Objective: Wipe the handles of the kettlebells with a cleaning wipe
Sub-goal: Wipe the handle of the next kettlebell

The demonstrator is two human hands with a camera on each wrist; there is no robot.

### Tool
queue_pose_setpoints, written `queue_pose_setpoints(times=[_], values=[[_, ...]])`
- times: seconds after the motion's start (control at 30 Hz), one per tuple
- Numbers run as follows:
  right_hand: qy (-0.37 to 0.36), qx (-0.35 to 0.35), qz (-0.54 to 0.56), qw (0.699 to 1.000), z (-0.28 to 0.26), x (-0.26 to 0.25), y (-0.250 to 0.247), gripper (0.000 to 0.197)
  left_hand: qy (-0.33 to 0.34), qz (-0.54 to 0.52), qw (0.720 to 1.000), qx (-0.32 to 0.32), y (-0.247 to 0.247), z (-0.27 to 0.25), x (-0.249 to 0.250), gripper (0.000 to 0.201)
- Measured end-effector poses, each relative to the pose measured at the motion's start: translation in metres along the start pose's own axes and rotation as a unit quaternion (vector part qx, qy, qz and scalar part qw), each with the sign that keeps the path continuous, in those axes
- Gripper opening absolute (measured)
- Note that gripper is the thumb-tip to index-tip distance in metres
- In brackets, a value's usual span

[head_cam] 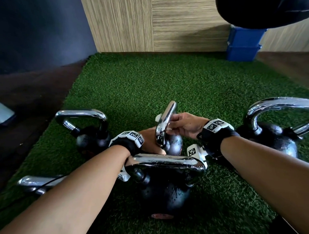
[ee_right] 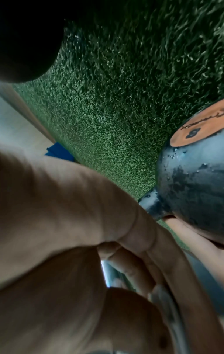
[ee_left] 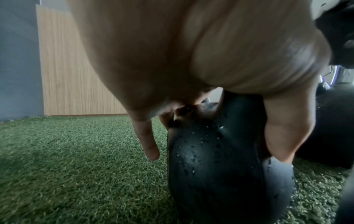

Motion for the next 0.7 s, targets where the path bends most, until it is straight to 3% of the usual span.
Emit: queue_pose_setpoints(times=[0.17,0.27,0.43,0.53,0.63,0.7], values=[[-0.018,0.011,0.028,0.999,0.000,-0.003,-0.004,0.009,0.025,-0.004,0.999,0.022,0.002,0.004,-0.002,0.029],[-0.050,0.049,0.053,0.996,0.001,-0.009,-0.013,0.006,0.034,-0.029,0.999,0.027,0.002,0.008,-0.008,0.041],[-0.086,0.095,0.070,0.989,0.001,-0.010,-0.025,0.024,0.038,-0.040,0.998,0.037,0.001,0.008,-0.011,0.048],[-0.119,0.157,0.053,0.979,0.003,-0.020,-0.040,0.025,0.037,-0.051,0.998,0.026,0.001,0.006,-0.007,0.044],[-0.142,0.197,0.006,0.970,0.005,-0.026,-0.048,0.017,0.045,-0.066,0.997,0.012,0.002,0.002,0.003,0.059],[-0.155,0.214,-0.023,0.964,0.006,-0.028,-0.050,0.016,0.046,-0.077,0.996,0.005,0.003,0.000,0.007,0.057]])
Point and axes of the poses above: each hand's wrist, its own z-axis towards the middle knuckle, its own y-axis out of the palm, x = y × z, the point moved 10 cm from there along z, towards the middle knuckle, and after that the axes turned 3 degrees about z, right-handed, at the moved point
